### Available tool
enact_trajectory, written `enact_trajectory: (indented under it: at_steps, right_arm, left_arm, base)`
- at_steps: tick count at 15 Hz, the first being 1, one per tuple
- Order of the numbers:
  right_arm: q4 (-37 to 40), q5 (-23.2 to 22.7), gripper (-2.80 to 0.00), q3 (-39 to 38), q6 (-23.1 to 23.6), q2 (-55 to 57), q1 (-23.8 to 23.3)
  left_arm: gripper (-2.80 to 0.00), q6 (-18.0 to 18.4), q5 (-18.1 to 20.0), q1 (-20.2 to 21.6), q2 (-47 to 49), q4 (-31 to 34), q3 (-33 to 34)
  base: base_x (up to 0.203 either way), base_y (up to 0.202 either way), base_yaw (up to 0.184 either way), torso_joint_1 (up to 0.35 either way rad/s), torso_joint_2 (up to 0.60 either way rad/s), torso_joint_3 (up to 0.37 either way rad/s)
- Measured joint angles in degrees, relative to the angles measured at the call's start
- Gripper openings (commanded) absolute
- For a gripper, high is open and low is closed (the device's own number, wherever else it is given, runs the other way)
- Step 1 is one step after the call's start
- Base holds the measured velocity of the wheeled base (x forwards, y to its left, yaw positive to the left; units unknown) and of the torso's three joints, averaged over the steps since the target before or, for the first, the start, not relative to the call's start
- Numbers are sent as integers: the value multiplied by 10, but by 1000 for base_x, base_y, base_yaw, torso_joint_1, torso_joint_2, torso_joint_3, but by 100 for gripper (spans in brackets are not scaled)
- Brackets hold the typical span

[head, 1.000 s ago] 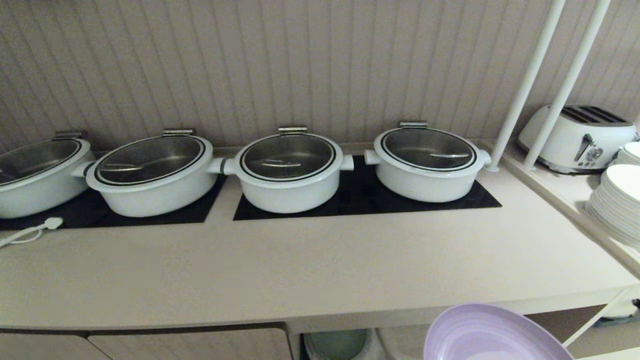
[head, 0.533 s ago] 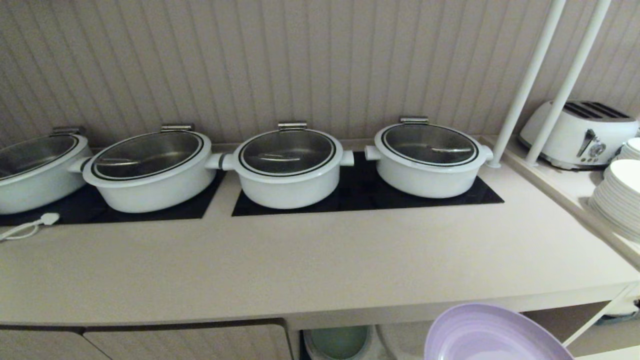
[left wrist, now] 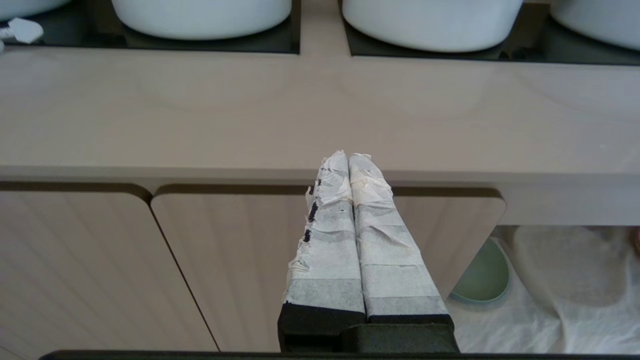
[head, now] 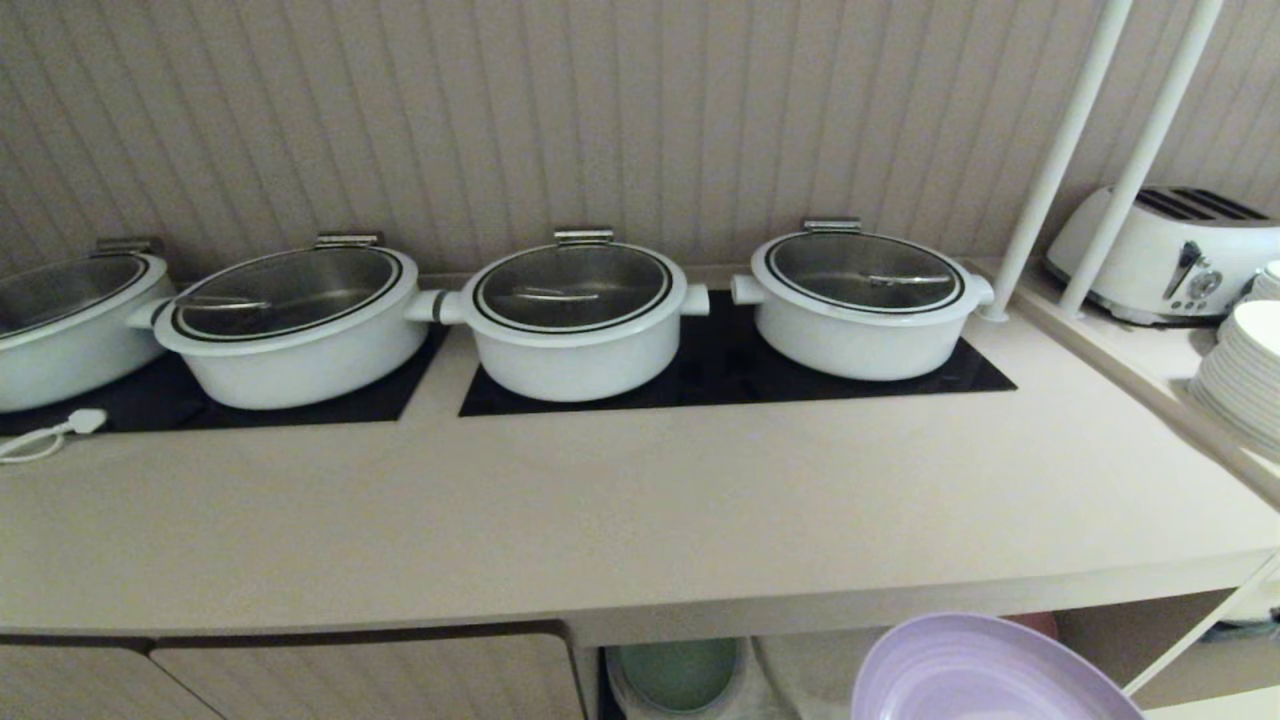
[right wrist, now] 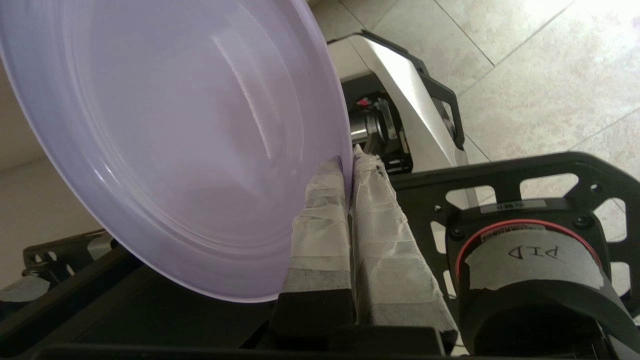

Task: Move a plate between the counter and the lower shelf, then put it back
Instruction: Put the plate in the cupboard

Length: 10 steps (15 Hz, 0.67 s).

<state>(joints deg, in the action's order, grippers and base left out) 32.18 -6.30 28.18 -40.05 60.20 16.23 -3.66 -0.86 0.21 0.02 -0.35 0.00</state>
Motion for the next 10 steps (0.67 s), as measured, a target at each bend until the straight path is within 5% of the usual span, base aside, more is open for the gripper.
enact_trajectory:
  at_steps: [10]
  right_arm:
    - [0, 0, -280, -10, 1, -5, 1]
  left_arm:
    - [-280, 0, 0, 0, 0, 0, 0]
  base:
    - [0, 0, 0, -150, 318, 168]
